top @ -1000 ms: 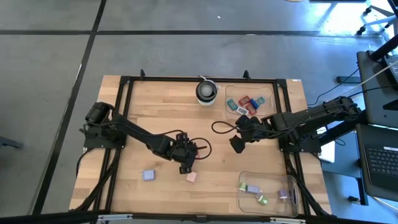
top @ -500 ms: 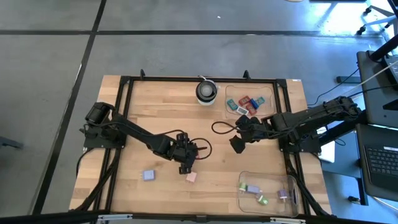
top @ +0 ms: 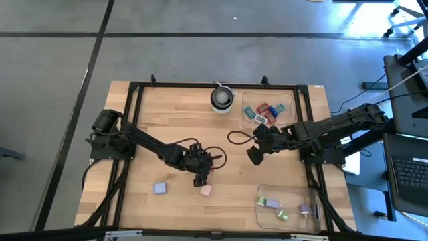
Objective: Pick & Place Office items
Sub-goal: Put the red charger adapter into the bottom transparent bin
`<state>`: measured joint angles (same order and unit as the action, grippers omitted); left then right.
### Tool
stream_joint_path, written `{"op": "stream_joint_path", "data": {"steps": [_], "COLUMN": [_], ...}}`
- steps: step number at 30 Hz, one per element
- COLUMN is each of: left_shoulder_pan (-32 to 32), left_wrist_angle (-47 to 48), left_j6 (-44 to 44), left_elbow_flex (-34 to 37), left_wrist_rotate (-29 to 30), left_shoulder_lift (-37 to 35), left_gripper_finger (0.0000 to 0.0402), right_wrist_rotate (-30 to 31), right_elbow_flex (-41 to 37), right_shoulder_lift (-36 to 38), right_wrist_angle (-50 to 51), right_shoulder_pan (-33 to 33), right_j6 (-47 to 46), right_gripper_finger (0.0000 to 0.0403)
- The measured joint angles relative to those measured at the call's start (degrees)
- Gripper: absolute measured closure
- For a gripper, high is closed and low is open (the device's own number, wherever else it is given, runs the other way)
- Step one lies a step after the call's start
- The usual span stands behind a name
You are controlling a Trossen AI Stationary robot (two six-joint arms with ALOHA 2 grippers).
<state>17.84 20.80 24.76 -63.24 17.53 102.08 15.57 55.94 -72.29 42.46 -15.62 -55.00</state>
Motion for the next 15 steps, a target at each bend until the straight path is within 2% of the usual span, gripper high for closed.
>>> {"op": "stream_joint_path", "data": {"steps": [9, 15], "left_shoulder_pan": [0.0, 0.0], "left_wrist_angle": [-0.1, 0.0], "left_j6": [0.0, 0.0], "left_elbow_flex": [0.0, 0.0], "left_wrist_rotate": [0.1, 0.3], "left_shoulder_lift": [0.0, 0.0], "left_gripper_finger": [0.0097, 0.0141], "right_wrist_rotate": [0.0, -0.1], "right_elbow_flex": [0.0, 0.0], "right_shoulder_lift": [0.0, 0.0], "right_wrist_angle": [0.0, 0.0], "right_shoulder_pan": [0.0, 0.0], "right_j6": [0.0, 0.0], "right_gripper_finger": [0.0097, 0.0097]}}
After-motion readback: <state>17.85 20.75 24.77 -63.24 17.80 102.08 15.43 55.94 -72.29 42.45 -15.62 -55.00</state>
